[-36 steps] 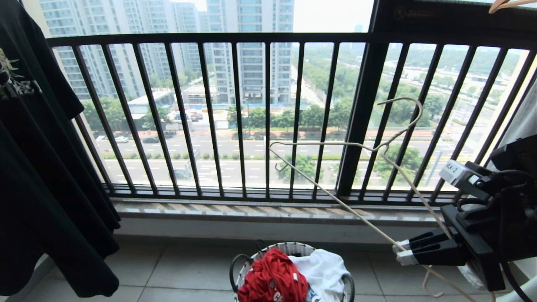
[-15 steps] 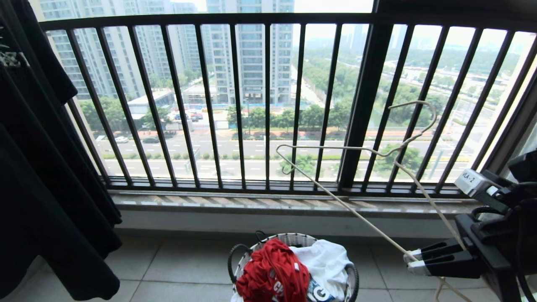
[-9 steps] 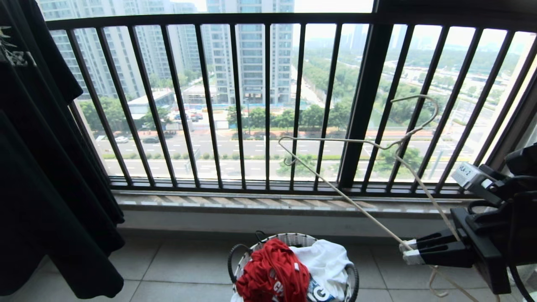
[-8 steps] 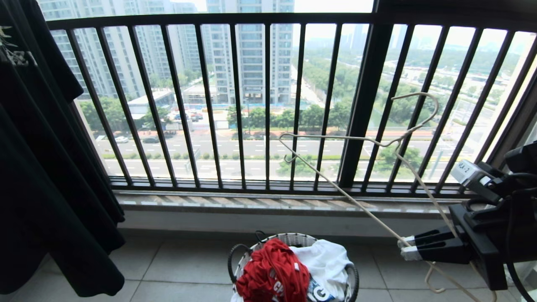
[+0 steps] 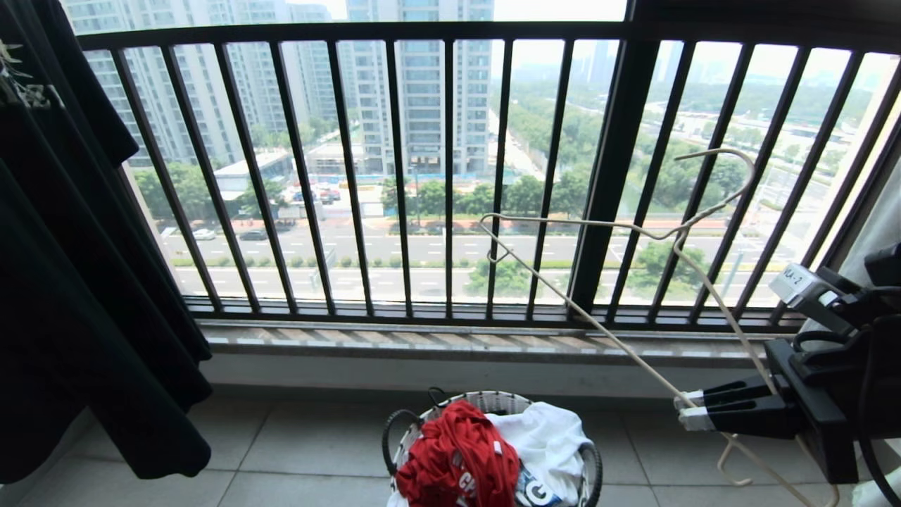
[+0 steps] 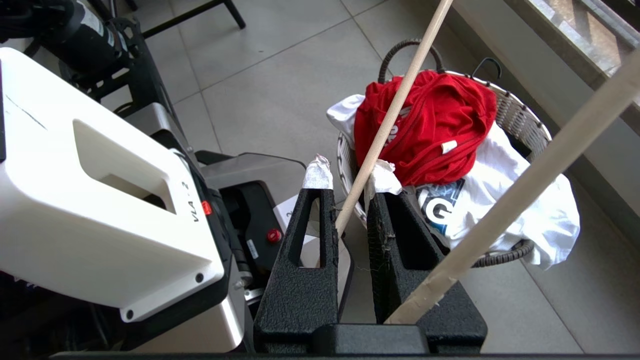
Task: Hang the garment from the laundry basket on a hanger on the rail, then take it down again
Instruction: Pick up clothes from the basket
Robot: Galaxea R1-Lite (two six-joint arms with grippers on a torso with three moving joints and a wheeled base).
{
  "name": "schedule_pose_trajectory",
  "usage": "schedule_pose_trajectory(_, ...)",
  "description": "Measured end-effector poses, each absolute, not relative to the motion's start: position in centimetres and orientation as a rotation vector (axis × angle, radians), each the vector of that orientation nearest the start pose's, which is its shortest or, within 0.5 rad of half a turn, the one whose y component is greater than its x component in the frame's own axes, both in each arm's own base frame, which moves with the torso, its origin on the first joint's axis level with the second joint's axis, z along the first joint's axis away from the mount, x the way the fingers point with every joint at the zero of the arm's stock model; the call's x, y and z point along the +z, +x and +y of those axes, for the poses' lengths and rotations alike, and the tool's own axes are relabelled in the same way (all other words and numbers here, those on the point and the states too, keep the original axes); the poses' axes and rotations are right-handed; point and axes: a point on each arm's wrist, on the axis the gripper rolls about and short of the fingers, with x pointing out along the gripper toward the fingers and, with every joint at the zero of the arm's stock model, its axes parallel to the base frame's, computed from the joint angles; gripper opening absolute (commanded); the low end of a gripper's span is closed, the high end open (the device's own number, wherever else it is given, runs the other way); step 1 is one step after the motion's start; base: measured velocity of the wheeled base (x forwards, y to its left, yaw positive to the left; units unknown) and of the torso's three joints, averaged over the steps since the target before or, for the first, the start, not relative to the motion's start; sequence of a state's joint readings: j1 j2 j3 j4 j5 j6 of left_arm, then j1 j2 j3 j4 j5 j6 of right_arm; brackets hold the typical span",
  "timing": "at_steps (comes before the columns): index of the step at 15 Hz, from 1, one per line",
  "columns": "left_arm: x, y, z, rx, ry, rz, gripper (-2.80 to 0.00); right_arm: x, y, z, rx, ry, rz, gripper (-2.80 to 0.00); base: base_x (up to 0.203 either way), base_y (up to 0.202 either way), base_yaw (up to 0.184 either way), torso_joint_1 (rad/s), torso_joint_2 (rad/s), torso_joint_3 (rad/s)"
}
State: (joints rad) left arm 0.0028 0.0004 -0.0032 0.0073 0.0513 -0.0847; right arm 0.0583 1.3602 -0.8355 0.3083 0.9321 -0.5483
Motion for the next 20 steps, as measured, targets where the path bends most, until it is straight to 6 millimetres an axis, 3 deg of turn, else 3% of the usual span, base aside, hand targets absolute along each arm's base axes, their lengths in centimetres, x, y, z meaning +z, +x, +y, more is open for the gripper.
schedule_pose_trajectory(11,7.6,-2.3,0.1,0.054,-0.085,0.003,-2.8,20.8,17.9,2.6,1.094,-0.128,0.464,-2.8,0.0,0.0,0.0,0.001,0.0,-0.008)
schedule_pose_trajectory(20,7.6,-2.3,0.1,0.054,-0.085,0.003,-2.8,21.5,17.0,2.5,1.087,-0.145,0.429,-2.8,0.0,0.0,0.0,0.001,0.0,-0.184)
